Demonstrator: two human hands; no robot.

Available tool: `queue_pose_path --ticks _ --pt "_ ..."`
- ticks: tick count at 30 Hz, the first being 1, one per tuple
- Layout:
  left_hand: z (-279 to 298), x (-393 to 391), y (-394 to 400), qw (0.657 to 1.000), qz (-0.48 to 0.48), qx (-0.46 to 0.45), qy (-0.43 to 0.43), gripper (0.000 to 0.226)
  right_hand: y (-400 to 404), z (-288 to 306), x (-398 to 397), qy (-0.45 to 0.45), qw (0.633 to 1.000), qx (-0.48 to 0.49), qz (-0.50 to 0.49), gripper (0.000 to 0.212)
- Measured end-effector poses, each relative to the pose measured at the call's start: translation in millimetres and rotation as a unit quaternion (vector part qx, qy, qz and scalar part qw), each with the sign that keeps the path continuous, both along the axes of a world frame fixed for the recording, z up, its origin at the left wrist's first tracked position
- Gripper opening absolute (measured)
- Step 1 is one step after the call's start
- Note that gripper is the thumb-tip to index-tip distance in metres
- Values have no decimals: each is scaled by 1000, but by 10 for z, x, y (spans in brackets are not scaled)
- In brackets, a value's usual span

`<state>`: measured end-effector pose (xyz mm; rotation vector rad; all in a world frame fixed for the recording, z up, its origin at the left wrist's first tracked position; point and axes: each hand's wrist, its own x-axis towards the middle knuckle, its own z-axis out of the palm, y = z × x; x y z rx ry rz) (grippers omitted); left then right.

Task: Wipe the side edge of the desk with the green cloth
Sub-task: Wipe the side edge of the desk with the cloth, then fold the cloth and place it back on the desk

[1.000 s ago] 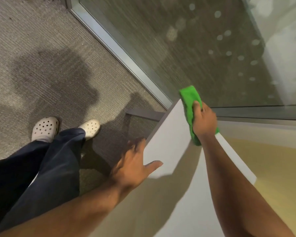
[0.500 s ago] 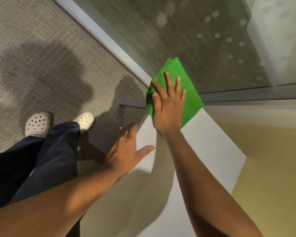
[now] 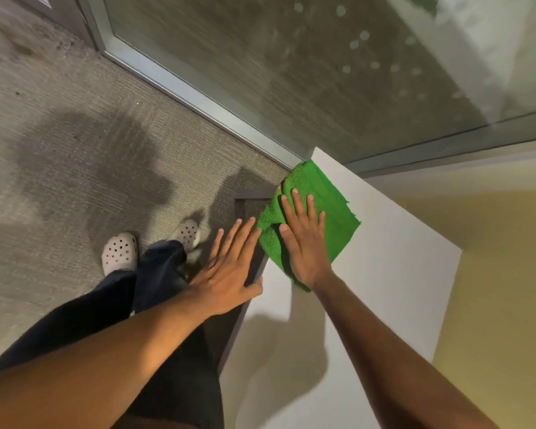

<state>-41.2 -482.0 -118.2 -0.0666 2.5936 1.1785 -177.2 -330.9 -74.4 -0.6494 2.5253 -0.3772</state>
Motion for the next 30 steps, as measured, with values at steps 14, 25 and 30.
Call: queue_pose_path --ticks 14,25,30 --pt "-93 -504 -433 903 -280 -236 226 83 133 200 824 -18 959 -120 -257 64" --pt "673 -1084 -392 892 -325 -181 258 13 126 475 685 -49 952 -145 -264 51" --pt "1327 -1433 -170 950 -291 -73 85 20 188 739 703 -117 947 -144 -262 66"
